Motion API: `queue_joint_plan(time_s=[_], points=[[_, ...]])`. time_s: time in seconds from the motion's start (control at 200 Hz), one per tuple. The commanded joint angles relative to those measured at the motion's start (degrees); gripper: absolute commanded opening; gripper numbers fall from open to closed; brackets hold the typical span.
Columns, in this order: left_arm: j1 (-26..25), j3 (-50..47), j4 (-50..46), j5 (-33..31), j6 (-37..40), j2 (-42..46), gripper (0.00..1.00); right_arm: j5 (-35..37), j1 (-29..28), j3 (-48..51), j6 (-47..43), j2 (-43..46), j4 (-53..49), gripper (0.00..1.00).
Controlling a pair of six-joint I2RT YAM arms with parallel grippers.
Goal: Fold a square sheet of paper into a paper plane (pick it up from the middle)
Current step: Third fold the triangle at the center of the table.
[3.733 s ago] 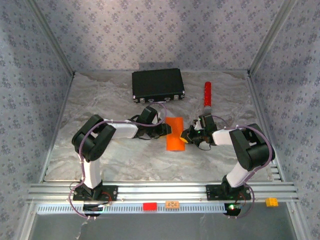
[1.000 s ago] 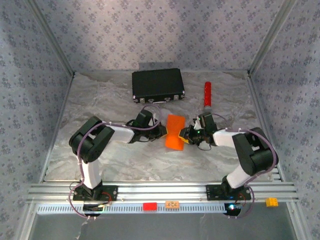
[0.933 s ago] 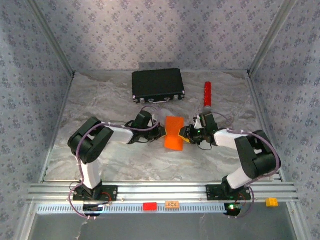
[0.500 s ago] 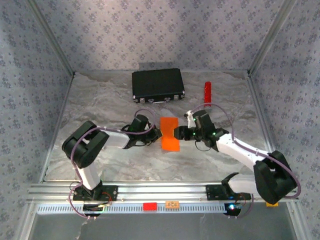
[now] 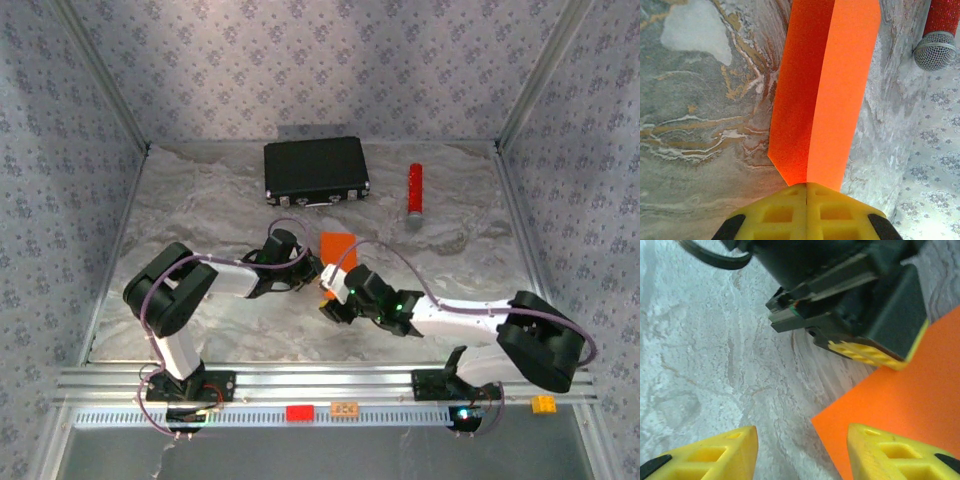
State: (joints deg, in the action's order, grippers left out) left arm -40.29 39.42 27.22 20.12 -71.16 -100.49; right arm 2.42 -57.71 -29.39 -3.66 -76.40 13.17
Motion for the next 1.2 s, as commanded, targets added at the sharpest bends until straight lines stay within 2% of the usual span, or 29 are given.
queue_joint_plan(time_s=[0.0,0.27,0.505,0.82,0.984,1.199], points=[[-0.4,-0.3,1.7,0.2,-0.3,2.3,0.00,9.1,-2.8,1.0,-6.6,-3.4,7.3,0.52],[-0.4,-0.2,1.7,0.5,-0.2,2.2,0.00,21.6,-6.9,1.4,-8.2,-10.9,16.1,0.52],[-0.4,-0.1,1.6,0.6,-0.2,2.1,0.00,23.0,-7.5,2.1,-8.5,-14.4,17.6,0.47],[-0.4,0.2,1.6,0.6,-0.1,1.8,0.00,25.7,-8.0,4.2,-8.6,-13.6,19.1,0.26],[-0.3,0.2,1.6,0.6,-0.2,1.7,0.00,26.0,-8.1,5.2,-8.1,-12.8,20.4,0.19],[-0.3,0.3,1.6,0.7,-0.2,1.6,0.00,26.1,-8.0,5.8,-7.7,-12.4,21.5,0.17]])
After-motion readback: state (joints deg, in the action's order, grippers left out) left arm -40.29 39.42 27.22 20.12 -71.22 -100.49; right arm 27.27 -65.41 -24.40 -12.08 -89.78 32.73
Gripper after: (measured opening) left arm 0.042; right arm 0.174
